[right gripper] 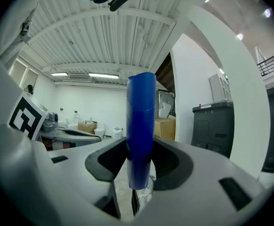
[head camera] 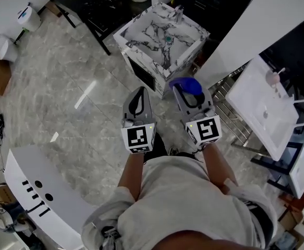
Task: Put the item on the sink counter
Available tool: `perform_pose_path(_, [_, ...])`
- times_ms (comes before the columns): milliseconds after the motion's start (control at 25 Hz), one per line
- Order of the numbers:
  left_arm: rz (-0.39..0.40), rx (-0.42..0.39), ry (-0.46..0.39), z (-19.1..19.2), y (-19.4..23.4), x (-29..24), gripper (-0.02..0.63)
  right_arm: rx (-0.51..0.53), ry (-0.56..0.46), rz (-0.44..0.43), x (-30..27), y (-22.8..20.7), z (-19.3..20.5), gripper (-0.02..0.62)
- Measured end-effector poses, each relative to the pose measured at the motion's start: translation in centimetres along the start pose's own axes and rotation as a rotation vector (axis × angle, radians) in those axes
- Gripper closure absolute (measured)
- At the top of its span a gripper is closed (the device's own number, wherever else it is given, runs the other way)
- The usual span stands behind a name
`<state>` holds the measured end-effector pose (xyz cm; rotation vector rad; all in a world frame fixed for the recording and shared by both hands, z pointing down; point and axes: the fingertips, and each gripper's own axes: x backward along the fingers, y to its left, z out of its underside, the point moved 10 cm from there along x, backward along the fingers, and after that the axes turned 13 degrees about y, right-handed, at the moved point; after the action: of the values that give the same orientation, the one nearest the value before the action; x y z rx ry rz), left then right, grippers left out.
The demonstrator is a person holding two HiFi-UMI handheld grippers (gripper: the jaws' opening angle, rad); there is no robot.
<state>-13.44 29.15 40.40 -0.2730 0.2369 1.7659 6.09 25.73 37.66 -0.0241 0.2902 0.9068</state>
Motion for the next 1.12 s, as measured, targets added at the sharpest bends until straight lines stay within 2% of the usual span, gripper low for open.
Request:
perform_pose_path(480, [0.145, 0.023, 0.044, -0.7, 7.7, -7.0, 0.595, -0.040, 0.079, 0.043, -9.5, -0.1, -1.8, 0.439])
perform_pose_path(760, [0.166, 0.063, 0.055, -0.4, 11.9, -9.2, 0.595, -0.076, 0.107, 0.063, -14.4, -0.4, -2.7, 0.439])
perform_pose_path(920, [0.175, 0.071, 0.065, -0.1, 12.7, -10.5, 0.595, -0.076, 0.114, 0.084, -15.6, -1.1, -2.5, 0.439])
perform_pose_path(1120, [0.239, 0.050, 0.088, -0.7, 11.5, -13.9, 0.595, -0.093, 0.119, 0.110, -16.0, -2.8, -2.3, 0.439])
